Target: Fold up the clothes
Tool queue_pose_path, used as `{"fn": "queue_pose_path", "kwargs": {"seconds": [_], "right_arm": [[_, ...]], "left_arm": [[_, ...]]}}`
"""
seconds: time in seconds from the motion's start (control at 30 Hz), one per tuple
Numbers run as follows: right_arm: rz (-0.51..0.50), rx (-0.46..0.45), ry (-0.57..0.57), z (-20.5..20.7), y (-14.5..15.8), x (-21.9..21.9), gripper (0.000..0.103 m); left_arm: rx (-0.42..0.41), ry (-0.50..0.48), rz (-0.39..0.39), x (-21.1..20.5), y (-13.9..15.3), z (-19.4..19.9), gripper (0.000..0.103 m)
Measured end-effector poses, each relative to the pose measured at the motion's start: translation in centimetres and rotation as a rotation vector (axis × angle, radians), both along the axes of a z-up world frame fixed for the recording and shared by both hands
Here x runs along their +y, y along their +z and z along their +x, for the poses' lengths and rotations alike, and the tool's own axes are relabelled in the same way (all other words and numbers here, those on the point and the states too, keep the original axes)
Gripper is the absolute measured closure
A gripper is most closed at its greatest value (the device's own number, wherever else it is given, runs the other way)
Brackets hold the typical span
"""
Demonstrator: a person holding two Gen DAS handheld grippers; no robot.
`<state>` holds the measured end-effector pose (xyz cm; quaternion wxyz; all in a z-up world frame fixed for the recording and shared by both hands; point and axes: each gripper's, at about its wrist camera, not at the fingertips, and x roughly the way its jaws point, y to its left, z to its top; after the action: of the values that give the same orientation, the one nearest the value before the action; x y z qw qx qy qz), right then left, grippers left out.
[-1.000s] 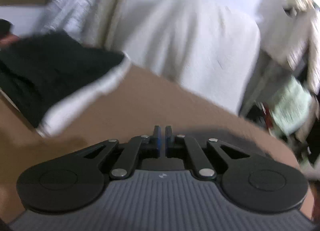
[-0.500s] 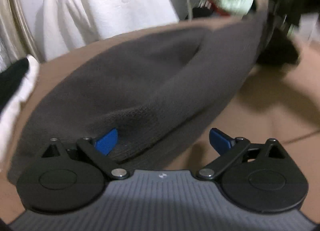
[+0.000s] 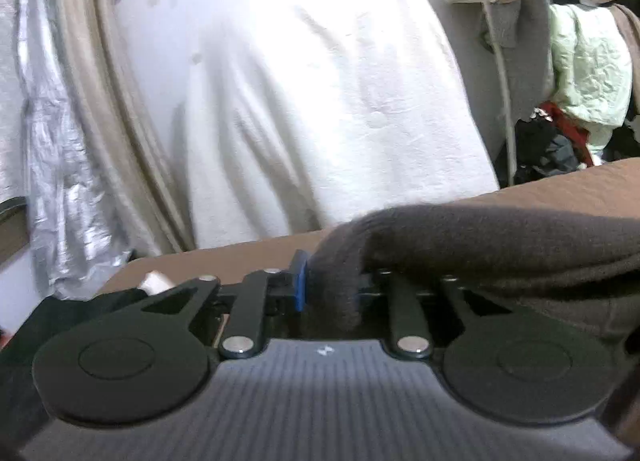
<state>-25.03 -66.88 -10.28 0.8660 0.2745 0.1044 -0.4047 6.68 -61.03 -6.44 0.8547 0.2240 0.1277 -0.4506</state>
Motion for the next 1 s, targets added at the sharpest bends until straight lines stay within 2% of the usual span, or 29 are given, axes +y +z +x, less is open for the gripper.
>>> {"fn": "queue_pose_path", "kwargs": {"seconds": [0.07,0.1,0.17,0.23,0.3,0.37,0.43,0.5,0.53,0.67,0.77,0.8,0.87,0.9,0.97,1.0], "right_arm": [[0.063,0.033,-0.026,0.4,-1.0,-1.0,0.094],[0.101,0.039,-0.038,0.4,-1.6,-1.5,0.094],[0.167,0.005,-0.050,-0.1,-2.3,-2.2,0.094],[0.206,-0.052,-0.049,-0.9,-2.4,-2.6,0.094],[0.226,-0.088,-0.046,-1.3,-2.5,-2.7,0.094],[0.238,-0.100,-0.045,-1.4,-2.5,-2.7,0.094],[0.234,-0.098,-0.034,-1.1,-2.5,-2.4,0.094],[0.220,-0.098,-0.017,-0.8,-2.1,-2.0,0.094],[0.213,-0.099,-0.009,-0.8,-2.0,-1.8,0.094],[0.201,-0.105,0.016,-0.7,-1.8,-1.3,0.093],[0.206,-0.151,0.046,-0.9,-1.8,-1.3,0.093],[0.204,-0.170,0.065,-1.0,-1.8,-1.3,0.093],[0.183,-0.197,0.085,-1.2,-1.7,-1.1,0.093],[0.166,-0.212,0.088,-1.3,-1.6,-1.0,0.093],[0.143,-0.227,0.119,-1.2,-1.3,-0.7,0.093],[0.136,-0.231,0.130,-1.1,-1.2,-0.6,0.093]], "left_arm": [[0.077,-0.002,0.099,-1.1,-2.3,0.3,0.066],[0.131,-0.014,0.115,-0.7,-3.4,0.4,0.067],[0.215,-0.053,0.096,2.1,-5.1,-0.6,0.067],[0.272,-0.093,0.061,5.5,-6.4,-2.0,0.061],[0.261,-0.141,0.044,8.9,-7.1,-4.2,0.061],[0.236,-0.227,0.043,11.5,-7.7,-7.3,0.054],[0.191,-0.321,0.080,12.3,-8.6,-10.1,0.035],[0.117,-0.364,0.139,11.5,-9.6,-12.4,0.025],[0.095,-0.353,0.160,10.5,-10.0,-13.0,0.025],[0.146,-0.345,0.255,5.7,-11.8,-13.9,0.021],[0.123,-0.313,0.315,2.9,-12.7,-14.3,0.020],[0.117,-0.294,0.331,2.1,-12.7,-14.4,0.024],[0.084,-0.223,0.355,1.1,-11.8,-14.2,0.058],[0.067,-0.193,0.362,0.8,-11.1,-14.0,0.098],[0.026,-0.157,0.353,0.9,-9.2,-14.0,0.097],[-0.020,-0.146,0.326,1.5,-7.7,-14.3,0.097]]}}
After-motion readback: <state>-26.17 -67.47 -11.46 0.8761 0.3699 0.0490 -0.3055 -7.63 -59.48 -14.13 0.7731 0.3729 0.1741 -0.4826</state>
